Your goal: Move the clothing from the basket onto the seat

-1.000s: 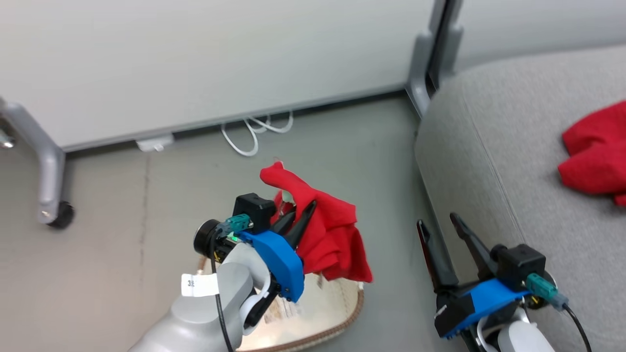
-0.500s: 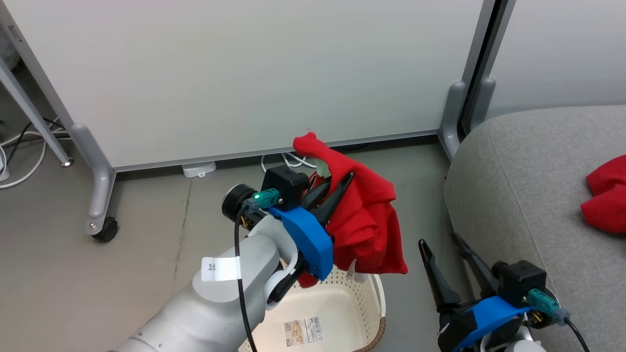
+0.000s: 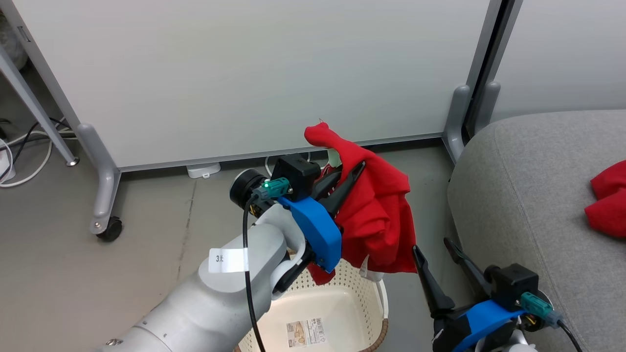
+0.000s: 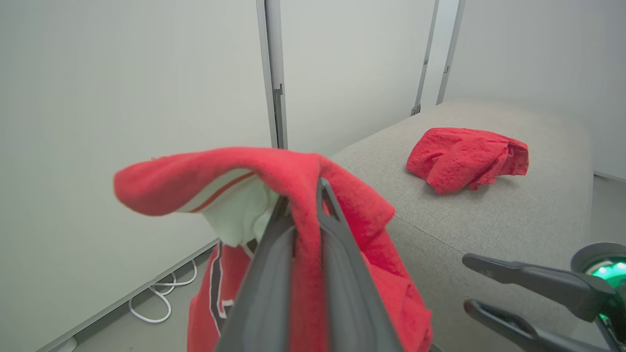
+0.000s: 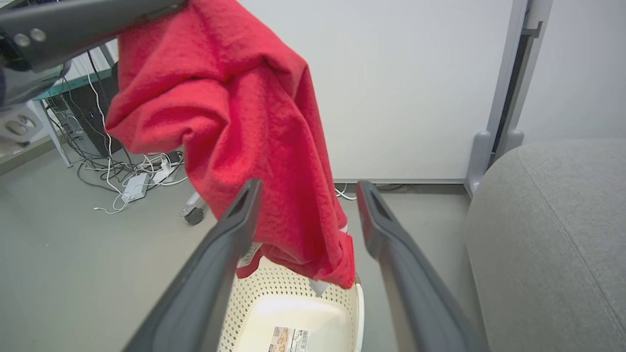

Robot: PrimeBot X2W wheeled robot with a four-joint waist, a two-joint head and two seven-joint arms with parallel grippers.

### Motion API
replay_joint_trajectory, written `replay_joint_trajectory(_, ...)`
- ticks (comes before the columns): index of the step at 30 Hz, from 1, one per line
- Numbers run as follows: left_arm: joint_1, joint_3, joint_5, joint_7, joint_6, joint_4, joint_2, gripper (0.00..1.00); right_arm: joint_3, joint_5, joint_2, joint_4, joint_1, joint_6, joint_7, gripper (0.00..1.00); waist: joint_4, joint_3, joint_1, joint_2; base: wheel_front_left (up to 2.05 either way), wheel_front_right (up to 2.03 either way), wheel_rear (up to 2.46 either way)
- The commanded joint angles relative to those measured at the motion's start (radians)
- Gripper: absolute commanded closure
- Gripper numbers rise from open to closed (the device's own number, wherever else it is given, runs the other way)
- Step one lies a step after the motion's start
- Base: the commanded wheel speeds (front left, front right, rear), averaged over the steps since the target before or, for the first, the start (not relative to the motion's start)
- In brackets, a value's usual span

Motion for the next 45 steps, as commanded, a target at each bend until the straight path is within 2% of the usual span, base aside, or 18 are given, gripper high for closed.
replay_joint_trajectory(1,-0.009,-0.001,-0.005,-0.005,-0.002,0.002,-0.001,1.00,0.004,-0.005,0.000,-0.005,0.005,0.000,0.006,0.00,-0.001,0.002,0.0000,-0.0001,0.00,0.00,0.00)
replay_joint_trajectory(13,-0.013,-0.011,-0.015,-0.005,-0.002,0.008,-0.006,1.00,0.121,-0.027,0.000,0.057,-0.096,0.000,0.029,0.00,-0.004,0.015,0.0000,-0.0001,0.00,0.00,0.00)
replay_joint_trajectory(25,-0.021,-0.031,-0.028,-0.005,-0.002,-0.002,-0.010,1.00,0.219,-0.040,0.000,0.264,-0.269,0.000,0.022,0.00,0.011,0.025,0.0000,-0.0001,0.00,0.00,0.00)
replay_joint_trajectory(45,-0.025,-0.057,-0.044,-0.005,-0.002,-0.004,-0.013,1.00,0.278,0.052,0.000,0.489,-0.445,0.000,-0.083,0.00,0.021,0.025,0.0000,-0.0001,0.00,0.00,0.00)
